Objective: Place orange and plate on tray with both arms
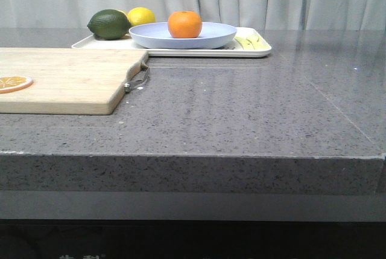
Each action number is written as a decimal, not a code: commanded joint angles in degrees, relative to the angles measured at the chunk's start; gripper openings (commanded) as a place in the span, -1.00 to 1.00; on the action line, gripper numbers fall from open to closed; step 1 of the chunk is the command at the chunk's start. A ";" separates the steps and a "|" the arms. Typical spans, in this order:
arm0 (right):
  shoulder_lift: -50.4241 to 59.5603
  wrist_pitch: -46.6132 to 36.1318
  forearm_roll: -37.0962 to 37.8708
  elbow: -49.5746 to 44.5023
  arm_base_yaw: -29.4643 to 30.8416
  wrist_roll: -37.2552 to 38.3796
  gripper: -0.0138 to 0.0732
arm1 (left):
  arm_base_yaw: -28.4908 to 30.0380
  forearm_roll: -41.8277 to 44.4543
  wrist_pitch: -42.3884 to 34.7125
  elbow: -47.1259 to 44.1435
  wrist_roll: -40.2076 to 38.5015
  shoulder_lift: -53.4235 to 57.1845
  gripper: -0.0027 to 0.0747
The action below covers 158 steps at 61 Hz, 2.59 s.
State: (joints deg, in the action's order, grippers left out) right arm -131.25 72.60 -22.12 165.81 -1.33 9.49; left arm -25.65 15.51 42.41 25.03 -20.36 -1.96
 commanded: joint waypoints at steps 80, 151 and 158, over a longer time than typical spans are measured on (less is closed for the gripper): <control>100.17 -48.08 20.35 -135.33 0.55 -13.46 -0.94 | 0.12 0.35 -4.25 1.35 -0.55 -0.74 -0.98; 120.13 -52.50 20.35 -144.36 0.55 -13.46 -0.94 | 0.12 0.35 -4.25 1.35 -0.55 -0.74 -0.98; 120.13 -52.50 20.35 -144.36 0.55 -13.46 -0.94 | 0.12 0.86 -4.25 1.35 -0.55 -0.74 -0.98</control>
State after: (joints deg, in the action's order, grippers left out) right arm -10.56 24.91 -1.75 20.05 -0.93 -3.45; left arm -25.65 15.51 42.41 25.03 -20.36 -1.96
